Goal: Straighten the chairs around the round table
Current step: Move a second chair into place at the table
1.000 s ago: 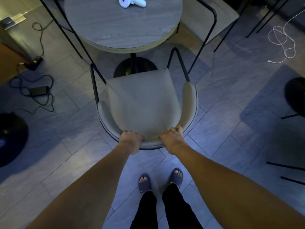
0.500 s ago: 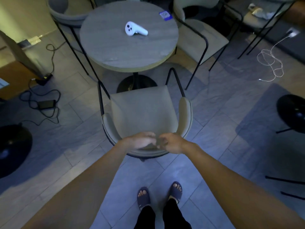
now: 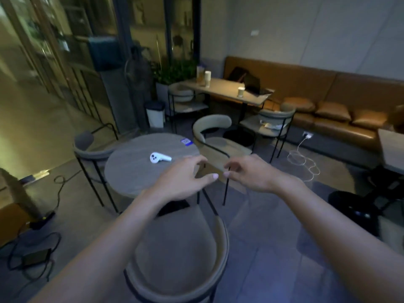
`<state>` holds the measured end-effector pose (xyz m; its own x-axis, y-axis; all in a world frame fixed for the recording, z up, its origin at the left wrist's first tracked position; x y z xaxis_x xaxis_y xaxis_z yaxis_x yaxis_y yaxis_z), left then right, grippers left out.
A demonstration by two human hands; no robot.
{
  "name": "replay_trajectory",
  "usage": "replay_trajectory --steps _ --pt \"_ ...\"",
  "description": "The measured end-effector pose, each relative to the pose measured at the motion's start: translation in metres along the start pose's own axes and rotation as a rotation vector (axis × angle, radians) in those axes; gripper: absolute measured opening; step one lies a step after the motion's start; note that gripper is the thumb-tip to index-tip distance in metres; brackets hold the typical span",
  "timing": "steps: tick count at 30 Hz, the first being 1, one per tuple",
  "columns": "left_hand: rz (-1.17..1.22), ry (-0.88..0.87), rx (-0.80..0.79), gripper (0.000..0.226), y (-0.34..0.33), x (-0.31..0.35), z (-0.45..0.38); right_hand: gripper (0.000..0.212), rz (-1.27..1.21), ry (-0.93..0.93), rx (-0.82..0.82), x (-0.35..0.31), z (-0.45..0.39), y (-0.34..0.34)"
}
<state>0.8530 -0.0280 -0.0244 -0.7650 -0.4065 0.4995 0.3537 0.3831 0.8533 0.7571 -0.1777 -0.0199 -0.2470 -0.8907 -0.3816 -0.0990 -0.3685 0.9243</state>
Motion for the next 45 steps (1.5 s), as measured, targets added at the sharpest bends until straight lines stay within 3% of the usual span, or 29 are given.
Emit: replay_trajectory --steps 8,15,26,36,45 --pt "-0.082 -0.136 0.106 0.059 0.054 0.089 -0.038 0.029 0.09 0.036 0.177 0.011 0.037 0.112" --pt "-0.097 -0.126 0.132 0.067 0.03 0.131 -0.058 0.023 0.065 0.018 0.149 0.06 0.053 0.104" --pt "0.095 0.001 0.284 0.042 -0.019 0.134 -0.072 0.013 -0.087 0.098 0.214 0.14 0.05 0.114" --pt "0.215 0.109 0.339 0.035 -0.073 0.128 -0.159 0.015 -0.236 0.127 0.179 0.216 -0.02 0.117" --pt "0.222 0.182 0.262 0.033 -0.135 0.083 -0.315 0.02 -0.213 0.103 0.084 0.34 -0.147 0.122"
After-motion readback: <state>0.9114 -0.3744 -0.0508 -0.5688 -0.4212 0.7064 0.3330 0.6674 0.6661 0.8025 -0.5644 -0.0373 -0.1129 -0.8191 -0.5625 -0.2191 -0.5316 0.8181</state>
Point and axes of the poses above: each hand's wrist, its own z-axis away from the middle knuckle, its own y-axis out of the back of the hand, x = y × z, the point moved 6 cm from there along -z, towards the middle knuckle
